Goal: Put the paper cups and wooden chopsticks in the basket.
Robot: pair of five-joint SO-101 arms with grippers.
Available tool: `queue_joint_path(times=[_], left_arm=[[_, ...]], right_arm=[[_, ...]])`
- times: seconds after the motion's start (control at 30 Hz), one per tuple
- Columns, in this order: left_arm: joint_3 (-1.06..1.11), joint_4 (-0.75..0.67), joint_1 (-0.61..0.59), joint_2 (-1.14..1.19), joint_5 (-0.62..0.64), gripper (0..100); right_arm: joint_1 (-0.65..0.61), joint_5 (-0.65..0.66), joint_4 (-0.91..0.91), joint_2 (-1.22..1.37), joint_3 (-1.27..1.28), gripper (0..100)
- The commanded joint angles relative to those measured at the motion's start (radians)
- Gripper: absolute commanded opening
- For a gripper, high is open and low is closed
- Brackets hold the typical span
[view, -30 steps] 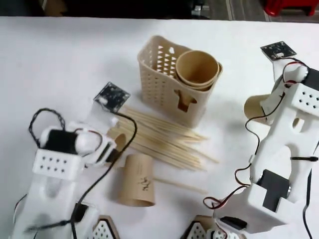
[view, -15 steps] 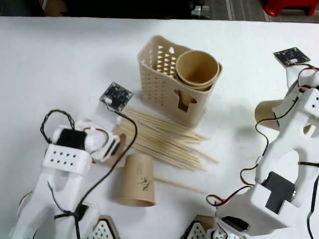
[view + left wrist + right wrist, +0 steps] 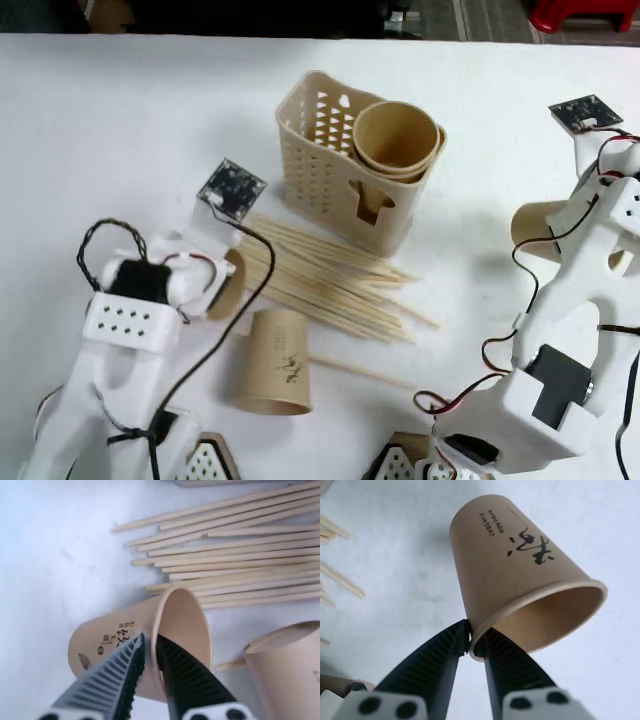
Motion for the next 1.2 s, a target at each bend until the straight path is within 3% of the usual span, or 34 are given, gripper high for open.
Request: queue_joint_path(times=[0.0, 0.3, 0.53, 0.87, 1.17], left_arm=[[-0.163, 0.164, 0.012, 0.008, 0.006, 2], [-0.686, 0.476, 0.021, 0.013, 0.005, 2], [-0.977, 0.505, 0.051, 0.019, 0.012, 2], [-1.049, 0.173, 0.306, 0.033, 0.049, 2], [-1.059, -0.133, 0.473, 0.262, 0.098, 2]], right_arm=[[0.01, 0.008, 0.008, -0.053, -0.006, 1.9], [0.01, 0.008, 0.008, -0.053, -0.006, 1.9], [0.005, 0.008, 0.008, -0.053, -0.006, 1.9], [-0.002, 0.008, 0.007, -0.053, -0.008, 1.9], [-0.021, 0.002, 0.007, -0.053, -0.008, 1.9]])
